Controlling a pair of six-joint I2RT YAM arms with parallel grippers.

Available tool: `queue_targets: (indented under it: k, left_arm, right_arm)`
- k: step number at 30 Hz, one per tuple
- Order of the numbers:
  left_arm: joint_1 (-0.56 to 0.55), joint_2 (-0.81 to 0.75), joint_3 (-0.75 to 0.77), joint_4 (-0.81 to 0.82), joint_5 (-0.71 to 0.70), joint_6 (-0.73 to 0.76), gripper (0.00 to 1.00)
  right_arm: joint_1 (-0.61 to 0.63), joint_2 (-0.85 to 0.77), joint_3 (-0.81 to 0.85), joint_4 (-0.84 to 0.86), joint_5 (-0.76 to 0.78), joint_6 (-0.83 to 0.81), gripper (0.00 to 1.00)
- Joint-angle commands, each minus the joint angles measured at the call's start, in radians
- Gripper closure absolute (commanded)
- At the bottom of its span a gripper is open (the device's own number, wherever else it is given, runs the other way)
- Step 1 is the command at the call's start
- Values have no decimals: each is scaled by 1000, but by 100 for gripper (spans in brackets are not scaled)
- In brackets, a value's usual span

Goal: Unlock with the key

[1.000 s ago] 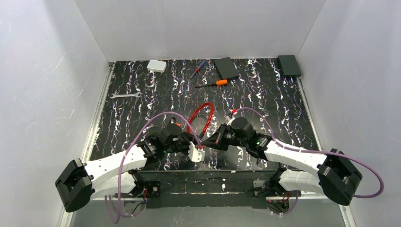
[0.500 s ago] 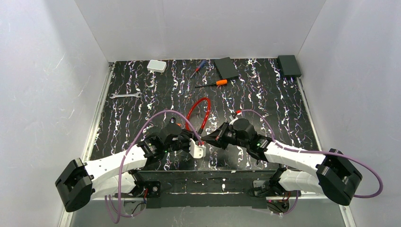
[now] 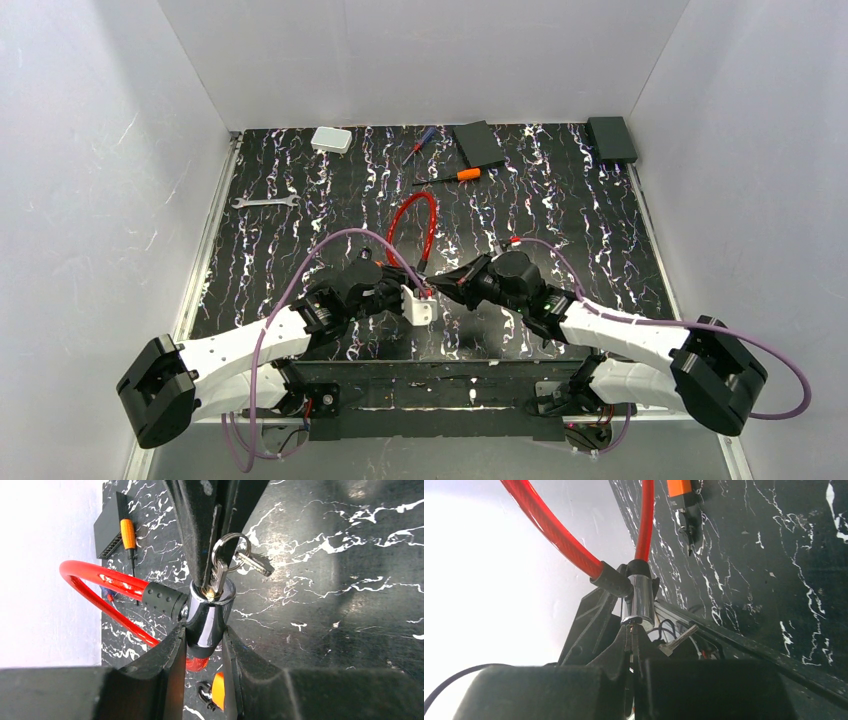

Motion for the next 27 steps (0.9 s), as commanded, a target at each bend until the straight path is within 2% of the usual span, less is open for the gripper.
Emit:
queue_targets:
  k: [1,5,13,27]
  left_arm:
    - [-25,-35,22,191,35,-39,100]
    - [-26,-28,16,253,-42,-55,100]
    - [-27,-46,-12,347,-98,-78,100]
    - [-35,-47,-74,547,-199,-63,100]
  right_arm:
    - [18,48,37,72,96,80,99]
    - [48,77,34,133,124,139,99]
    - [150,86,59,154,306,259,99]
    - [252,182,103,224,327,507,99]
